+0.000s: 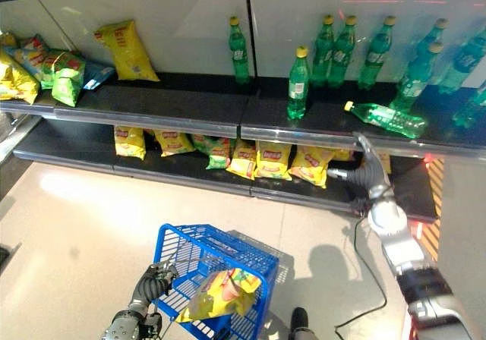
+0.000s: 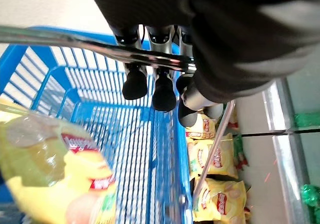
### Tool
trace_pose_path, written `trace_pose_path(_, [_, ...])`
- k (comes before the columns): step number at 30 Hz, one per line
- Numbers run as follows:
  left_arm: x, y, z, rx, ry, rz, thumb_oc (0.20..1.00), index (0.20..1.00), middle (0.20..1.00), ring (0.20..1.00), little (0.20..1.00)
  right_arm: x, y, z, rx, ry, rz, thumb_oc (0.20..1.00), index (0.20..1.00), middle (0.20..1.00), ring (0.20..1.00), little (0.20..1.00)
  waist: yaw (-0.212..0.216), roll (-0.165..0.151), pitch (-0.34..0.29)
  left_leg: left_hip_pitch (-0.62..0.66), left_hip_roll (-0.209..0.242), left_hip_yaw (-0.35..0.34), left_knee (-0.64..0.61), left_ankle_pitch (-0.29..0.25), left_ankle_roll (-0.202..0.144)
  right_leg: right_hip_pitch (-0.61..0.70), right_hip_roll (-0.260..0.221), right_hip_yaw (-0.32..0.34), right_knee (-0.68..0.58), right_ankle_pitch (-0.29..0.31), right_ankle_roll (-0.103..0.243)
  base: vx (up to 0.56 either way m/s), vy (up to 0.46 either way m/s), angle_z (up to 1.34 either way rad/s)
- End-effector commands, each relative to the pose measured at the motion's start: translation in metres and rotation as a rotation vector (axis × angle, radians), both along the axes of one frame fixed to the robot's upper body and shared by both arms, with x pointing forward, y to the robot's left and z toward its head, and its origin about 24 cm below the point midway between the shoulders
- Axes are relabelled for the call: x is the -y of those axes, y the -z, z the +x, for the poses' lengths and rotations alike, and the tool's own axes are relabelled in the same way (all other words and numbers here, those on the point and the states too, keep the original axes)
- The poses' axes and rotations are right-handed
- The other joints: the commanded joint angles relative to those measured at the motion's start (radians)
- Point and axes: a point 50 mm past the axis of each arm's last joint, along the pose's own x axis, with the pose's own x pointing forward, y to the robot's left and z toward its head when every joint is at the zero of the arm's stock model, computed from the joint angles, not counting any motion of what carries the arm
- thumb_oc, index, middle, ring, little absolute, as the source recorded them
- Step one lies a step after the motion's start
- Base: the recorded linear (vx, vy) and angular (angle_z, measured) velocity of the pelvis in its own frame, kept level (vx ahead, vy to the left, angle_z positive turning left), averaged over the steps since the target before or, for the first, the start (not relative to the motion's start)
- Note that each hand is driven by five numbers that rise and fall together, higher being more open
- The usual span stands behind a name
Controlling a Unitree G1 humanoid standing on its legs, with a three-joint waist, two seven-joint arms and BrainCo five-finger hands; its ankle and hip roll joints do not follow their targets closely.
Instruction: Pick up the snacks into the basket
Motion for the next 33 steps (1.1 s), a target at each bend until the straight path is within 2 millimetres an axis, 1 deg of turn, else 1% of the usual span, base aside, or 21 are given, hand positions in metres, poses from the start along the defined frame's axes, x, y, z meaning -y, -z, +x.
trace_pose_path(1, [-0.009, -0.056, 0.018, 0.290, 0.020, -0.013, 0.200, 0.200, 0.200, 0.200, 0.200, -0.009, -0.033, 0.001, 0.128, -0.034, 0.001, 1.000, 1.000, 1.000, 1.000, 1.000, 0.005, -0.040, -0.046, 0.051, -0.039, 0.016, 0.020, -0.109, 0.037, 0.033, -0.025, 0.059, -0.231, 0.113, 0.125, 0.02, -0.013, 0.04])
trace_pose_path(2, [-0.005, -0.054, 0.018, 0.284, 0.030, -0.023, 0.200, 0.200, 0.200, 0.200, 0.200, -0.017, -0.045, 0.005, 0.156, -0.051, -0.002, 1.000, 1.000, 1.000, 1.000, 1.000, 0.010, -0.036, -0.040, 0.049, -0.038, 0.014, 0.008, -0.100, 0.033, 0.026, -0.025, 0.061, -0.225, 0.110, 0.124, 0.00, 0.000, 0.00])
trace_pose_path(3, [-0.004, -0.055, 0.018, 0.284, 0.042, -0.025, 0.200, 0.200, 0.200, 0.200, 0.200, -0.022, -0.051, 0.008, 0.162, -0.065, -0.009, 1.000, 1.000, 1.000, 1.000, 1.000, 0.012, -0.032, -0.036, 0.048, -0.039, 0.011, 0.002, -0.096, 0.031, 0.019, -0.026, 0.063, -0.218, 0.106, 0.123, 0.00, 0.000, 0.00])
trace_pose_path(6, [-0.001, -0.054, 0.019, 0.282, 0.055, -0.030, 0.200, 0.200, 0.200, 0.200, 0.200, -0.023, -0.057, 0.011, 0.162, -0.059, -0.022, 1.000, 1.000, 1.000, 1.000, 1.000, 0.012, -0.030, -0.032, 0.046, -0.040, 0.008, -0.003, -0.091, 0.030, 0.012, -0.029, 0.060, -0.205, 0.101, 0.121, 0.01, -0.011, 0.04])
trace_pose_path(7, [0.002, -0.054, 0.019, 0.280, 0.069, -0.038, 0.200, 0.200, 0.200, 0.200, 0.200, -0.024, -0.063, 0.015, 0.157, -0.058, -0.019, 1.000, 1.000, 1.000, 1.000, 1.000, 0.016, -0.030, -0.028, 0.047, -0.042, 0.003, -0.006, -0.091, 0.030, 0.011, -0.031, 0.060, -0.198, 0.098, 0.120, 0.03, -0.020, 0.12])
trace_pose_path(12, [0.007, -0.055, 0.018, 0.279, 0.093, -0.057, 0.200, 0.200, 0.200, 0.200, 0.200, -0.030, -0.073, 0.021, 0.154, -0.057, -0.023, 1.000, 1.000, 1.000, 1.000, 1.000, 0.020, -0.024, -0.019, 0.049, -0.049, 0.000, -0.009, -0.092, 0.032, 0.005, -0.036, 0.065, -0.188, 0.094, 0.121, 0.02, -0.004, 0.07])
trace_pose_path(18, [0.013, -0.056, 0.016, 0.280, 0.128, -0.074, 0.200, 0.200, 0.200, 0.200, 0.200, -0.029, -0.082, 0.025, 0.155, -0.039, -0.018, 1.000, 1.000, 1.000, 1.000, 1.000, 0.026, -0.013, -0.012, 0.048, -0.058, -0.007, -0.010, -0.091, 0.032, -0.001, -0.044, 0.070, -0.168, 0.086, 0.121, 0.00, 0.003, 0.03])
trace_pose_path(23, [0.021, -0.059, 0.014, 0.291, 0.168, -0.084, 0.200, 0.200, 0.200, 0.200, 0.200, -0.020, -0.083, 0.029, 0.147, 0.004, 0.030, 1.000, 1.000, 1.000, 1.000, 1.000, 0.032, -0.002, -0.014, 0.054, -0.063, -0.016, -0.023, -0.084, 0.028, 0.007, -0.051, 0.064, -0.163, 0.077, 0.121, 0.01, 0.004, 0.06])
trace_pose_path(25, [0.024, -0.059, 0.014, 0.293, 0.176, -0.089, 0.200, 0.200, 0.200, 0.200, 0.200, -0.020, -0.080, 0.030, 0.139, 0.009, 0.046, 1.000, 1.000, 1.000, 1.000, 1.000, 0.035, 0.002, -0.015, 0.056, -0.062, -0.021, -0.026, -0.082, 0.026, 0.014, -0.052, 0.060, -0.162, 0.073, 0.121, 0.02, -0.017, 0.09])
trace_pose_path(27, [0.028, -0.057, 0.015, 0.284, 0.193, -0.085, 0.200, 0.200, 0.200, 0.200, 0.200, -0.020, -0.071, 0.031, 0.119, 0.001, 0.066, 1.000, 1.000, 1.000, 1.000, 1.000, 0.036, 0.003, -0.018, 0.062, -0.062, -0.036, -0.019, -0.086, 0.027, 0.031, -0.053, 0.048, -0.154, 0.064, 0.120, 0.04, -0.041, 0.09])
trace_pose_path(33, [0.027, -0.055, 0.016, 0.276, 0.186, -0.071, 0.200, 0.200, 0.200, 0.200, 0.200, -0.015, -0.063, 0.029, 0.108, 0.006, 0.073, 1.000, 1.000, 1.000, 1.000, 1.000, 0.033, -0.001, -0.017, 0.075, -0.058, -0.055, -0.009, -0.093, 0.024, 0.049, -0.057, 0.039, -0.129, 0.049, 0.121, 0.02, -0.025, 0.08])
